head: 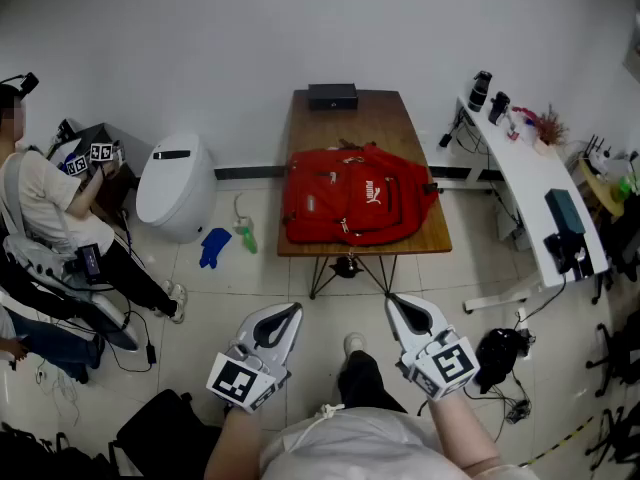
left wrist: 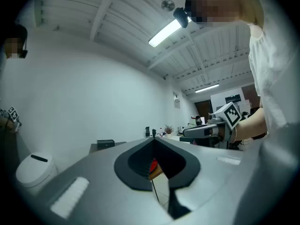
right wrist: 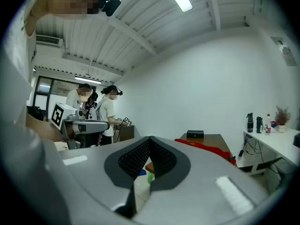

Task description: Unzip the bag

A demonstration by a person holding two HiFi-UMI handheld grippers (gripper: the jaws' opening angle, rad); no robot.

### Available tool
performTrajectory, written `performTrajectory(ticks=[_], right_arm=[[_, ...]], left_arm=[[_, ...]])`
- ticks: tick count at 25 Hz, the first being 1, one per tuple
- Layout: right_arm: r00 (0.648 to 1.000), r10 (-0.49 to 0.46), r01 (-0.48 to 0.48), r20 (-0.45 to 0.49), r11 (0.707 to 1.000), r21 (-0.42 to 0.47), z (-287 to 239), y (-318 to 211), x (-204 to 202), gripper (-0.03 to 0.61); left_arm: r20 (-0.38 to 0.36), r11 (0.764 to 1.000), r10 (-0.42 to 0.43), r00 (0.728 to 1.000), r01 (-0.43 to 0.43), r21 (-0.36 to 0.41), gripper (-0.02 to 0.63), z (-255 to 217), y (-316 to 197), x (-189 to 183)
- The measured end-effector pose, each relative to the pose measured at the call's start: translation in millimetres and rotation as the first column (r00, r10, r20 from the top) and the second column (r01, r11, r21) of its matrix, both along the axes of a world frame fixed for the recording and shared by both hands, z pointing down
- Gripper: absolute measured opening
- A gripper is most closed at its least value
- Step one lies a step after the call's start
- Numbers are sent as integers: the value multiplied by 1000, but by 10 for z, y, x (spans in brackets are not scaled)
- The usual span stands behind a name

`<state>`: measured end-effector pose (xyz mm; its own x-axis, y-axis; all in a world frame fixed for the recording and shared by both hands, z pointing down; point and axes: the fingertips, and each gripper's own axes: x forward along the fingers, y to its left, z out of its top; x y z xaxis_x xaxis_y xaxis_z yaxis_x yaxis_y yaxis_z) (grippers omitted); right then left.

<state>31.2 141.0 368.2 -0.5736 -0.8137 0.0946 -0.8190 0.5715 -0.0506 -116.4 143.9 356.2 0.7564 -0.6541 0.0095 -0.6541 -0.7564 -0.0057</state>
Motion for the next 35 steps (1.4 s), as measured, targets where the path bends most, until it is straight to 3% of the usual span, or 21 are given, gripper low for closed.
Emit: performTrajectory(ticks=[5,16,24,29,32,35], right_arm=[[1000,-15,15,-11,1000,23,85,-766,187,3],[987,-149,147,-51,988,-51,167,-2469,460,3],[972,-227,211,-64,957,-198,776,-2725,292,3],[970,-236,212,-53,934,-287,1153,-2868,133,3],[958,-282,246,-48,898,-365,1412,-2893,-16,5],[939,-339,276,-62,847,-455,1752,-2855,-166,53]], left_arm=[[17,1000,-14,1000,14,0,6,93,-667,165],[33,998,-48,998,49,-49,6,178,-2342,772],[75,983,-29,997,43,-180,6,786,-2734,816],[64,971,33,997,-16,-239,6,1072,-2901,848],[57,965,78,995,-61,-255,6,1159,-2976,898],[89,960,89,992,-62,-274,6,1325,-3074,921]])
